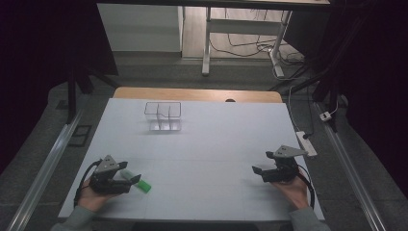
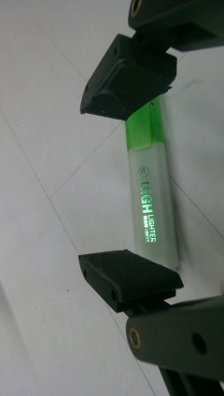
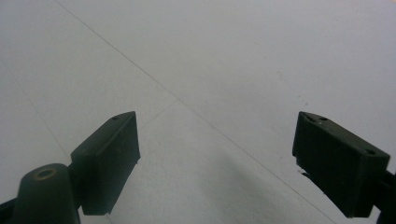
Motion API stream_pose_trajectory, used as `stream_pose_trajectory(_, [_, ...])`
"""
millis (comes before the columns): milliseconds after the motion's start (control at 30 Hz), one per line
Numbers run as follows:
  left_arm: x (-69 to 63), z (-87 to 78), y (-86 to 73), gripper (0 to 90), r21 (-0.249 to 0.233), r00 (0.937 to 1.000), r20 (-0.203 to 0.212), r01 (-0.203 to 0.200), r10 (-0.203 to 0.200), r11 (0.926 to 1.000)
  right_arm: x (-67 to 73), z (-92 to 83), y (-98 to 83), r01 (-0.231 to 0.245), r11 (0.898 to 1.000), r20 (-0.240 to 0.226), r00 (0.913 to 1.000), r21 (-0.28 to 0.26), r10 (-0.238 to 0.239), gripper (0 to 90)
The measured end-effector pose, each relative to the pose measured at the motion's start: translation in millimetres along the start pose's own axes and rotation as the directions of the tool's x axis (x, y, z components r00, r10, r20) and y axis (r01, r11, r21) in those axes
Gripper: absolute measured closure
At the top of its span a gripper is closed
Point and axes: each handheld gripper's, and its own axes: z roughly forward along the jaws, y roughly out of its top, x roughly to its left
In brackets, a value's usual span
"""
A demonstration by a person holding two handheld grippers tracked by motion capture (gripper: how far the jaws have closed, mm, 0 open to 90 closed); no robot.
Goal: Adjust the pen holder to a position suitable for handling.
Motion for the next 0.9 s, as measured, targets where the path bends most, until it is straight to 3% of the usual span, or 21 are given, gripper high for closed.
stream_pose_trajectory(900, [5.5, 3.0, 7.3, 24.0, -0.007, 0.9999, -0.014, 0.002, -0.002, 1.0, -2.0, 1.3, -2.2, -0.021, 1.0, 0.001, 0.9998, 0.005, 0.021, 15.5])
